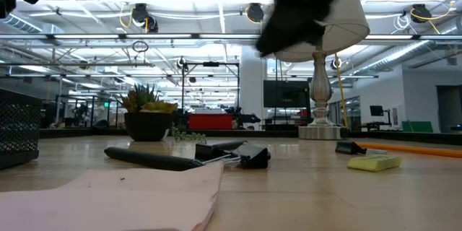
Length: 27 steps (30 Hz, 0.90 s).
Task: Pick and place office supplies into organizer
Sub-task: Put the top binder clip into the bottom left section of the desk organizer
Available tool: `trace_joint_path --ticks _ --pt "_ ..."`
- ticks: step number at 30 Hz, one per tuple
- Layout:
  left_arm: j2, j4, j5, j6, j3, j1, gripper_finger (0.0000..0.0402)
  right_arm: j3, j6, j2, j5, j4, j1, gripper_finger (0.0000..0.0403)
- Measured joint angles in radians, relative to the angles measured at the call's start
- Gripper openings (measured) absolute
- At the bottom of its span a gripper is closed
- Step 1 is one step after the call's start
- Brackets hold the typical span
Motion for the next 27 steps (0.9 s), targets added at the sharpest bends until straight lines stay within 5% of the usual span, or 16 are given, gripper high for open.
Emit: trace_joint_path --ticks 6,14,20,27 --pt "-0.061 0.139 0.096 0.220 0.000 0.036 0.0179 -0.288 0.252 -0.261 0.057 0.015 -0.045 0.0152" --pt "-0.192 0.212 0.212 0.425 -0.008 0.085 0.0179 -0.567 0.262 -0.465 -0.047 0.430 -0.052 0.0136" --pt "-0.368 0.379 0.295 0.626 -0.171 0.156 0.0179 -0.613 0.242 -0.501 -0.027 0.445 -0.052 0.0129" --pt "-0.559 0.486 0.556 0.777 -0.340 0.276 0.0179 -0.613 0.239 -0.501 -0.032 0.401 -0.079 0.0115"
